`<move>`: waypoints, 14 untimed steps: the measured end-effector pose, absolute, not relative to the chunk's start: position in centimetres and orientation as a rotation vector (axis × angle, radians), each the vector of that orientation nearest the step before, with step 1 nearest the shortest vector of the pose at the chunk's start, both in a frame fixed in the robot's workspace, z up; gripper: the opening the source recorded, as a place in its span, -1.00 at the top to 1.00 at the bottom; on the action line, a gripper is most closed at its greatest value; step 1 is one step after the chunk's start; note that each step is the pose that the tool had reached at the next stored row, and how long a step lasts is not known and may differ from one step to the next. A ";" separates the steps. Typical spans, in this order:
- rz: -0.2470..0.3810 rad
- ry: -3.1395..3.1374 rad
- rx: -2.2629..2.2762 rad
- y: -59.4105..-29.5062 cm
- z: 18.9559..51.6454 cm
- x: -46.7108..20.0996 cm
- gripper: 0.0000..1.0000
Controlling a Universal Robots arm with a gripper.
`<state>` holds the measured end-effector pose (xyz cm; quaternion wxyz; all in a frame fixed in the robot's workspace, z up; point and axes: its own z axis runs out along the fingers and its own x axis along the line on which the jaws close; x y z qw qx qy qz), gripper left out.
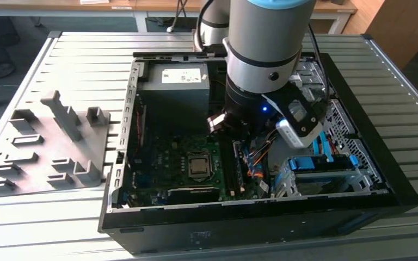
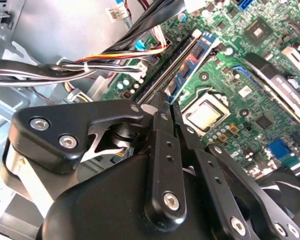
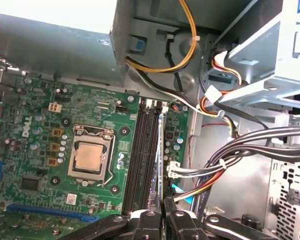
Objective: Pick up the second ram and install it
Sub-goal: 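Insert the second ram into the second slot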
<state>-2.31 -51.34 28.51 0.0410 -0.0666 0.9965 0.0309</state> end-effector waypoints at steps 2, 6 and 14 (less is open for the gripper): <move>0.093 3.052 -0.183 -51.3 28.5 -2.3 0.73; 0.091 3.054 -0.144 -51.3 28.5 -2.3 0.73; 0.085 3.055 -0.069 -51.3 28.5 -2.3 0.73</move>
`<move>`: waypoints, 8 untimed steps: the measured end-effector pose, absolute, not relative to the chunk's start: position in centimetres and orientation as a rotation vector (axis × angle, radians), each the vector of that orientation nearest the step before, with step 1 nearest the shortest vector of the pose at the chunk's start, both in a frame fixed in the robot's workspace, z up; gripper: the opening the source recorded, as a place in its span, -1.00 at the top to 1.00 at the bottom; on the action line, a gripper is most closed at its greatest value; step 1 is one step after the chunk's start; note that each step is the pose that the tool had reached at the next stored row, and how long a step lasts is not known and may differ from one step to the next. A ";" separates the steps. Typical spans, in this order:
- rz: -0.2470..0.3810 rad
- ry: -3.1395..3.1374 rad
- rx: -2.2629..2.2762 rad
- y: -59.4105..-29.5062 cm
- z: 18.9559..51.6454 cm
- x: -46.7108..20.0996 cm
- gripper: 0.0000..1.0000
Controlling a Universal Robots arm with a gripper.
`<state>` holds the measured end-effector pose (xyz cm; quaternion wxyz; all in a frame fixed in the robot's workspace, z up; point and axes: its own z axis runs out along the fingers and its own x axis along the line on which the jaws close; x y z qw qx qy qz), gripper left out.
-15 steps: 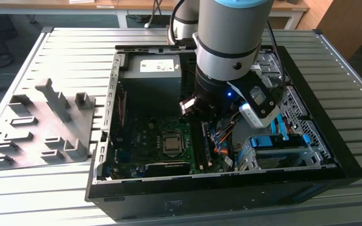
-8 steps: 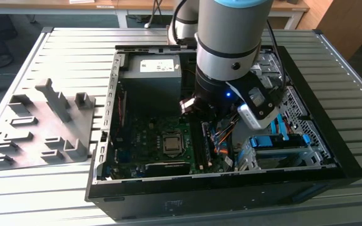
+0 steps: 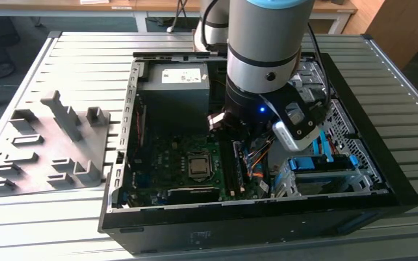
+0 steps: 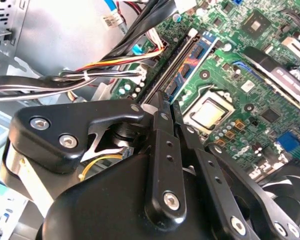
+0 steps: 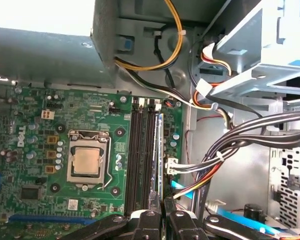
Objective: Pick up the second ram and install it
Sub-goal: 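Insert the second ram into the second slot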
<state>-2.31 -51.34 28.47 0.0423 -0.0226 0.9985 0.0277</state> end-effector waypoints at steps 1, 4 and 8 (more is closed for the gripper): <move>0.084 3.055 -0.061 -51.3 28.5 -2.3 0.73; 0.084 3.055 -0.054 -51.3 28.5 -2.3 0.73; 0.076 3.089 -0.050 -51.3 28.5 -2.3 0.73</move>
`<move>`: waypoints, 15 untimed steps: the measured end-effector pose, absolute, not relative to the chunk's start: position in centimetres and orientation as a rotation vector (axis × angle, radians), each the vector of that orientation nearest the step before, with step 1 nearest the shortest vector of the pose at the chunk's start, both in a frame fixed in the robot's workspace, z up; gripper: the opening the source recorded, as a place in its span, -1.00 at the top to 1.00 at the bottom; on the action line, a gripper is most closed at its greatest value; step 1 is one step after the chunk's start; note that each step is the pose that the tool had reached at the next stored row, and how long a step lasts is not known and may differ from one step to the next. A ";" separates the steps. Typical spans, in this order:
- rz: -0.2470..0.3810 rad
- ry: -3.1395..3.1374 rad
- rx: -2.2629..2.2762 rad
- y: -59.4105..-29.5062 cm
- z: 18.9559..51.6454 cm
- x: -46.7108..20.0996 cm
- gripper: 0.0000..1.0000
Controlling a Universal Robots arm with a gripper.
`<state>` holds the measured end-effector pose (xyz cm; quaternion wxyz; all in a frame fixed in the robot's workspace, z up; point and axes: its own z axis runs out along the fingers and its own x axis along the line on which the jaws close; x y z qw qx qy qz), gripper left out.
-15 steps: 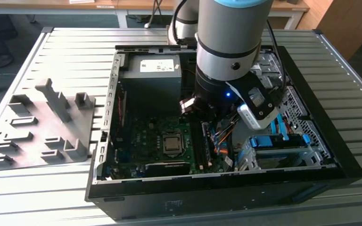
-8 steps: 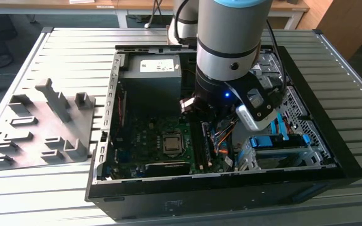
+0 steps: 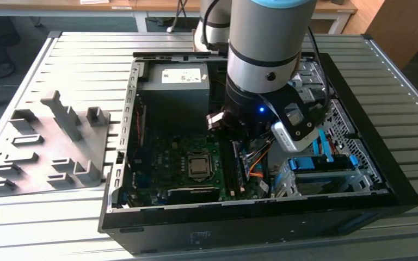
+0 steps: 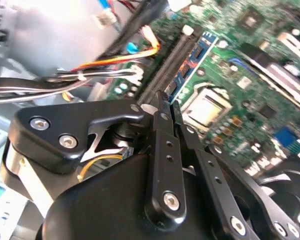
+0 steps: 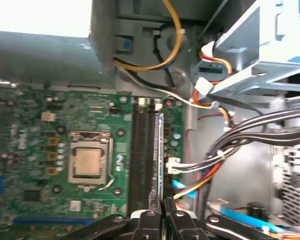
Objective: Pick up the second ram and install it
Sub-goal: 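Insert the second ram into the second slot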
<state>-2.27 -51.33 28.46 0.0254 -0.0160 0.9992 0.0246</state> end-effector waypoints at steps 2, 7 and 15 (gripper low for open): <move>0.053 3.111 -0.045 -51.3 28.5 -2.3 0.73; -0.031 3.117 -0.031 -51.3 28.4 -2.3 0.73; 0.027 3.117 -0.021 -51.3 28.4 -2.3 0.73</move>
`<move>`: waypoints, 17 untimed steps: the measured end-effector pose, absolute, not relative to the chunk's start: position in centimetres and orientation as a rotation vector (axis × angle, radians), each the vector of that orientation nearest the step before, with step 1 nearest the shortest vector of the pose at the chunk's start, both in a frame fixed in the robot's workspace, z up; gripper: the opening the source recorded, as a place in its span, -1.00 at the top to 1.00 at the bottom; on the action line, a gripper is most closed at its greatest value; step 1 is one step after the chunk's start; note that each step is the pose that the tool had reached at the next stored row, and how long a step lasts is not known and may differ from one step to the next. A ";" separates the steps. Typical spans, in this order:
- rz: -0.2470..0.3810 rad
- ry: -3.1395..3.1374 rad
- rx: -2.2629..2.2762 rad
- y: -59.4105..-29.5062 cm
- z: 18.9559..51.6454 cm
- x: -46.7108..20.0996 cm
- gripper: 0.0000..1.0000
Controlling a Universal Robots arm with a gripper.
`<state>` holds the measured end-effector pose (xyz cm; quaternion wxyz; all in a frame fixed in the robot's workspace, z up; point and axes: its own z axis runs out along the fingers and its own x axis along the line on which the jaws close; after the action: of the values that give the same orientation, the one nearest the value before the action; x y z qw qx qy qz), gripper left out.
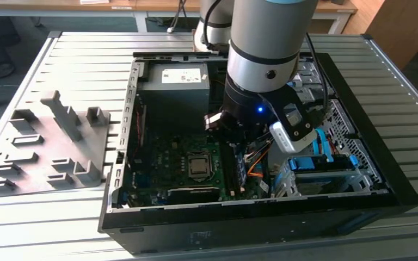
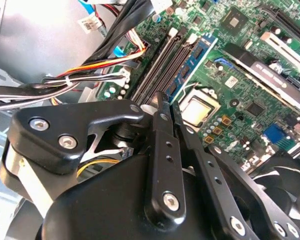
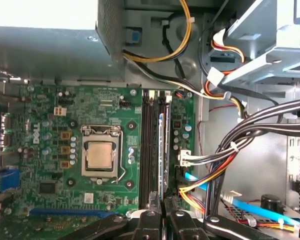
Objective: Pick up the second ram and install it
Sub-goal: 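Insert the second ram into the second slot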
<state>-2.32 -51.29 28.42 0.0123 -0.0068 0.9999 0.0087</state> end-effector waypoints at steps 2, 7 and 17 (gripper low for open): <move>0.027 3.117 -0.014 -51.3 28.4 -2.3 0.73; 0.027 3.117 -0.007 -51.3 28.4 -2.3 0.73; 0.018 3.117 -0.007 -50.9 28.0 -2.4 0.73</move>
<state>-2.39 -50.90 28.01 0.0123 -0.0022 0.9999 0.0058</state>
